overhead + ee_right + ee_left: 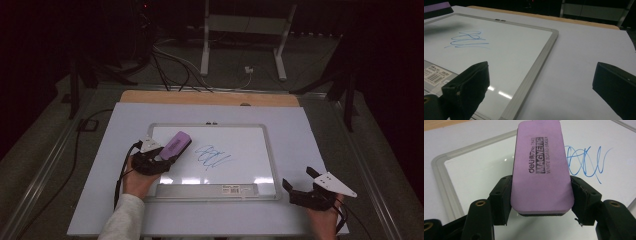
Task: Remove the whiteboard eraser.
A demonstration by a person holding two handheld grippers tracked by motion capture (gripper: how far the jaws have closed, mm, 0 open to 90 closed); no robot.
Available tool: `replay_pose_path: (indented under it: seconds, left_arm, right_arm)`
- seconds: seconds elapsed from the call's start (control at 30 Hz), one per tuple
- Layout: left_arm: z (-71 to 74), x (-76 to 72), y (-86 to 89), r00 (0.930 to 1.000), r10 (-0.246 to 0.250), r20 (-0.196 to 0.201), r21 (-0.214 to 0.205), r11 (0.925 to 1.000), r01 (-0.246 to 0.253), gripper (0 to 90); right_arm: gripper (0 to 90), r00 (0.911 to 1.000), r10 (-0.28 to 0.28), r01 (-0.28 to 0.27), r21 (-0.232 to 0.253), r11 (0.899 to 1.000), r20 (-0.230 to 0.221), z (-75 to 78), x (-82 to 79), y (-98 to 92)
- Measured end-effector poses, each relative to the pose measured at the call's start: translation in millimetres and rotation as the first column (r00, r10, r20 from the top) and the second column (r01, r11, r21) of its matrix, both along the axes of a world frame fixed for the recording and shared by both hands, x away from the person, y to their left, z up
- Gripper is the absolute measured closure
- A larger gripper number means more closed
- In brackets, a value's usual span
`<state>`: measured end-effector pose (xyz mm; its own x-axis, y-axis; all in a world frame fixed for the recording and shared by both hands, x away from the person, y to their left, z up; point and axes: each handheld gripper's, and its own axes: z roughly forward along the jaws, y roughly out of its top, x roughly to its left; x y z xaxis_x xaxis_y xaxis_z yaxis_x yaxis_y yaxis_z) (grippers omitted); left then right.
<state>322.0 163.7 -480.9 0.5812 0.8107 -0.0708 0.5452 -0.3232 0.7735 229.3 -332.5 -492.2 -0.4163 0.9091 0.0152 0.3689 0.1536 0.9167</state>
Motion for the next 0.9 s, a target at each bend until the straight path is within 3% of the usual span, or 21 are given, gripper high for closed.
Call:
replay_pose_path:
  seconds: [0.13,0.9]
  left_arm:
    - [-3.0,1.8,-5.2,0.9999,-0.012,-0.008,-0.001,0.9999,0.012,41.1]
    - [-22.9,8.5,-30.6,0.9984,-0.032,-0.046,0.091,0.9952,0.036,40.9]
  right_arm:
    - [1.2,1.0000,0.000,0.000,0.000,1.000,-0.001,0.0,0.0,0.0]
    - [1.2,1.0000,-0.006,0.006,0.001,1.000,0.001,0.6,-0.6,-1.3]
